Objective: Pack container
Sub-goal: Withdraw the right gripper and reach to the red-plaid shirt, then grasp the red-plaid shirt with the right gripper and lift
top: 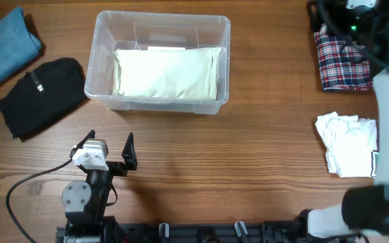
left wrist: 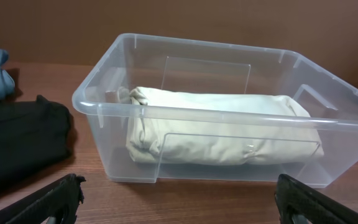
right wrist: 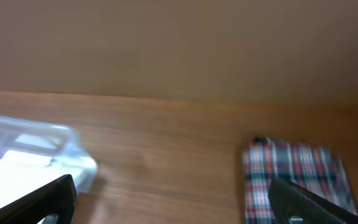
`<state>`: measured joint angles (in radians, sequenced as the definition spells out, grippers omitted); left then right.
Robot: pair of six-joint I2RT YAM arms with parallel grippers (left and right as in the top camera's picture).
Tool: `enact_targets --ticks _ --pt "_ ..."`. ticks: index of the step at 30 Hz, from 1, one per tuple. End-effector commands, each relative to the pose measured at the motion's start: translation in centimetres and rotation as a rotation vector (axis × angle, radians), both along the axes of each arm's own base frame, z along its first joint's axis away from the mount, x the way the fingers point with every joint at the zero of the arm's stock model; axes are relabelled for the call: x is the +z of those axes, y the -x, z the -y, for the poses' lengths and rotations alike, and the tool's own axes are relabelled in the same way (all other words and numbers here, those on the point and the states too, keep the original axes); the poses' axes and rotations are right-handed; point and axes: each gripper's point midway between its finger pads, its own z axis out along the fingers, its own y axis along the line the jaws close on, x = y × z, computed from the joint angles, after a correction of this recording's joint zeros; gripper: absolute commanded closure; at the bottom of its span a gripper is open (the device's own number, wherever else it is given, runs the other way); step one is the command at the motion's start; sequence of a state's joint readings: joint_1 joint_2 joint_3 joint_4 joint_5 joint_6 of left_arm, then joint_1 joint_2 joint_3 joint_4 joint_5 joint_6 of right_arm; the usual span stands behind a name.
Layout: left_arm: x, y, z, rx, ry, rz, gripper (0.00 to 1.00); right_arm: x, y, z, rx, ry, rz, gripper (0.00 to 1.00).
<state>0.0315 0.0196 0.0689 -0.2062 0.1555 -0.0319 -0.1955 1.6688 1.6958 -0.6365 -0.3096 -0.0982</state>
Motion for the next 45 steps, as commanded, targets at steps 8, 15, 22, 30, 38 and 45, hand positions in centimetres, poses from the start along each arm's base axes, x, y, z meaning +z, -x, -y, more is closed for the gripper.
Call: enact_targets --ticks 8,15,22,30,38,45 --pt "-0.1 0.0 0.0 0.000 0.011 0.000 0.00 -16.0 2.3 19.1 -0.433 -0.365 -0.315 0.01" --pt "-0.1 0.0 0.0 0.000 0.011 0.000 0.00 -21.5 5.4 23.9 -0.467 -0.287 -0.412 0.00" --pt "-0.1 0.0 0.0 0.000 0.011 0.001 0.00 -24.6 4.8 24.9 -0.433 -0.242 -0.421 0.00" --pt "-0.1 0.0 0.0 0.000 0.011 0.000 0.00 -28.3 4.1 25.2 -0.403 -0.240 -0.436 0.00" --pt "-0.1 0.0 0.0 0.000 0.011 0.000 0.00 -31.3 3.0 21.9 -0.293 -0.327 -0.459 0.10" --pt "-0.1 0.0 0.0 0.000 0.011 0.001 0.00 -31.4 0.8 18.3 -0.230 -0.328 -0.460 0.52"
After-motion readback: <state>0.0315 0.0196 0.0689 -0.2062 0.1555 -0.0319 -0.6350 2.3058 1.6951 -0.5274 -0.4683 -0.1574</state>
